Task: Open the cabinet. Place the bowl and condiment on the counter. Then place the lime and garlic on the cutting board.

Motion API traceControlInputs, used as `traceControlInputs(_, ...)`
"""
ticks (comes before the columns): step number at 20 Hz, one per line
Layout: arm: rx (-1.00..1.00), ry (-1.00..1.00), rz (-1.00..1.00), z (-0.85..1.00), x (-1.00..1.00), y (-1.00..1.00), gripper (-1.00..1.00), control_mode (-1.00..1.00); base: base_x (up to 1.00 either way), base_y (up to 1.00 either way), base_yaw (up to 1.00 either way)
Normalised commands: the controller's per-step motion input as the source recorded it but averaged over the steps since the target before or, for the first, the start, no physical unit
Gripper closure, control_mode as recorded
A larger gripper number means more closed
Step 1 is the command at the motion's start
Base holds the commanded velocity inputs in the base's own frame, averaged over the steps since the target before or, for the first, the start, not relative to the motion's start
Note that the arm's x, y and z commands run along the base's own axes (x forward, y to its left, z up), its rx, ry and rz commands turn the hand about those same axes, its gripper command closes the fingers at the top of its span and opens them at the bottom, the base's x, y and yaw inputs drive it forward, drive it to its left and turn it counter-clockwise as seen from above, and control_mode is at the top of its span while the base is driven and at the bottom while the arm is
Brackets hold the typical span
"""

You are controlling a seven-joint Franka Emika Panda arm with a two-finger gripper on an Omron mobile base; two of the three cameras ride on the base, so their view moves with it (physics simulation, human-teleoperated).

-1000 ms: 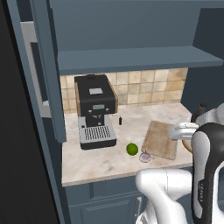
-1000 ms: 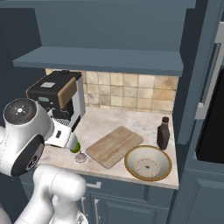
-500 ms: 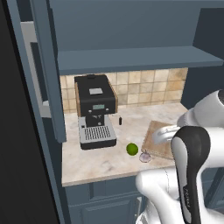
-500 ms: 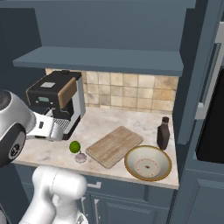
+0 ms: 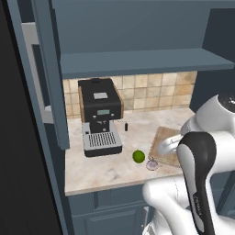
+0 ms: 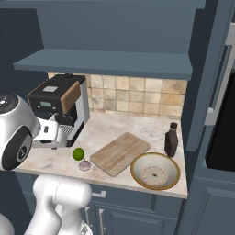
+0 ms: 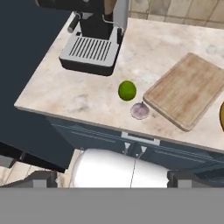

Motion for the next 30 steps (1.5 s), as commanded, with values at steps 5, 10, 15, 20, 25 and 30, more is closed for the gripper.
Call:
traceControlInputs(5, -0.08, 0.00, 0.11, -0.31, 0.07, 0.00, -1.00, -1.00, 0.00, 0.00, 0.00)
traceControlInputs(10, -0.02, 0.04, 0.07, -0.19, 0.13, 0.00, -1.00, -1.00, 0.00, 0.00, 0.00)
traceControlInputs(15, 0.00, 0.06, 0.00, -0.22, 0.29, 0.11, -1.00, -1.00, 0.00, 0.00, 0.00)
traceControlInputs(20, 0.00, 0.03, 0.00, -0.32, 0.30, 0.15, -1.00, -1.00, 0.00, 0.00, 0.00)
traceControlInputs(25, 0.00, 0.00, 0.04, -0.45, 0.21, 0.00, -1.00, -1.00, 0.00, 0.00, 0.00)
traceControlInputs(30, 0.00, 0.00, 0.03, -0.35, 0.18, 0.00, -1.00, -1.00, 0.00, 0.00, 0.00)
